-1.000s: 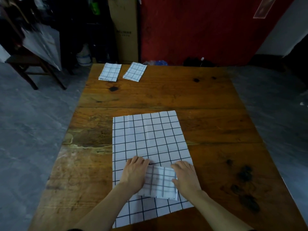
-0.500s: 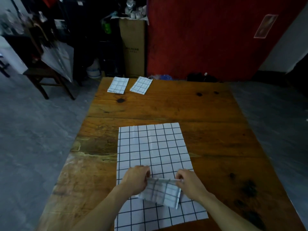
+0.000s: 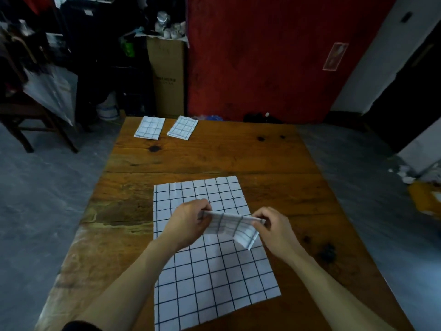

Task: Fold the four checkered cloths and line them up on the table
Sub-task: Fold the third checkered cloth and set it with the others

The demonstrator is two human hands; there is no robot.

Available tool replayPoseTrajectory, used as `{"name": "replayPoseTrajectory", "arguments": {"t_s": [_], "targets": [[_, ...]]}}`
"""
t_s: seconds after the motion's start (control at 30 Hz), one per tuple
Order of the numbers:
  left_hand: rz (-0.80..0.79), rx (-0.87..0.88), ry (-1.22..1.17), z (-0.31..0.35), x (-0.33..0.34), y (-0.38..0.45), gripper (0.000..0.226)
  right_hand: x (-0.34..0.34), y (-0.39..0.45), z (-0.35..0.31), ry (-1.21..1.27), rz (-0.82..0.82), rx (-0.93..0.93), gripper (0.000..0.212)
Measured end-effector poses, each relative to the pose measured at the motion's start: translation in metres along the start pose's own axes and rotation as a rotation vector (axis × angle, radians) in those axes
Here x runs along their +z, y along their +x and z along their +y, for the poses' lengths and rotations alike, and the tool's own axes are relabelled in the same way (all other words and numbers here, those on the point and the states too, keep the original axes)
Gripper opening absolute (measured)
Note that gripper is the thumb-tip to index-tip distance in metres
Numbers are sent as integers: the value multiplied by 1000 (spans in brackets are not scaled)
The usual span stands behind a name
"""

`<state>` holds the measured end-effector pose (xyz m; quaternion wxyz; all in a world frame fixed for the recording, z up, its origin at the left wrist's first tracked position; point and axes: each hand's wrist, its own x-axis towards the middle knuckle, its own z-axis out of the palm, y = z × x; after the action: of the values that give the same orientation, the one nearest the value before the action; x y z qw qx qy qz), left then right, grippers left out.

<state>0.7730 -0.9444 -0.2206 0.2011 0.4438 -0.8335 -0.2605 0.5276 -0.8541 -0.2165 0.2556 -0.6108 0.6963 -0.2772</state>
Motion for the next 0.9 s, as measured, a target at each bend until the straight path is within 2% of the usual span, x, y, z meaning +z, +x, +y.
{"name": "replayPoseTrajectory", "arguments": {"t_s": [0.33,0.53,0.63,0.77,0.9], "targets": [[61,45,-85,38,-4,-31,8,-26,-48,-12,47,118,-75,5],[175,3,-142,71,-16,-84,9,-38,-76,-18,129,95,-197,4],[236,-88,-242,86,-18,-121,14,-34,-94,-20,183,97,-270,2],[462,-215,-363,103,-21,-173,19,-12,-109,-38,288,72,-342,4],[528,-310,-286,98,-46,-229,19,26,-135,-77,409,14,-367,4]]}}
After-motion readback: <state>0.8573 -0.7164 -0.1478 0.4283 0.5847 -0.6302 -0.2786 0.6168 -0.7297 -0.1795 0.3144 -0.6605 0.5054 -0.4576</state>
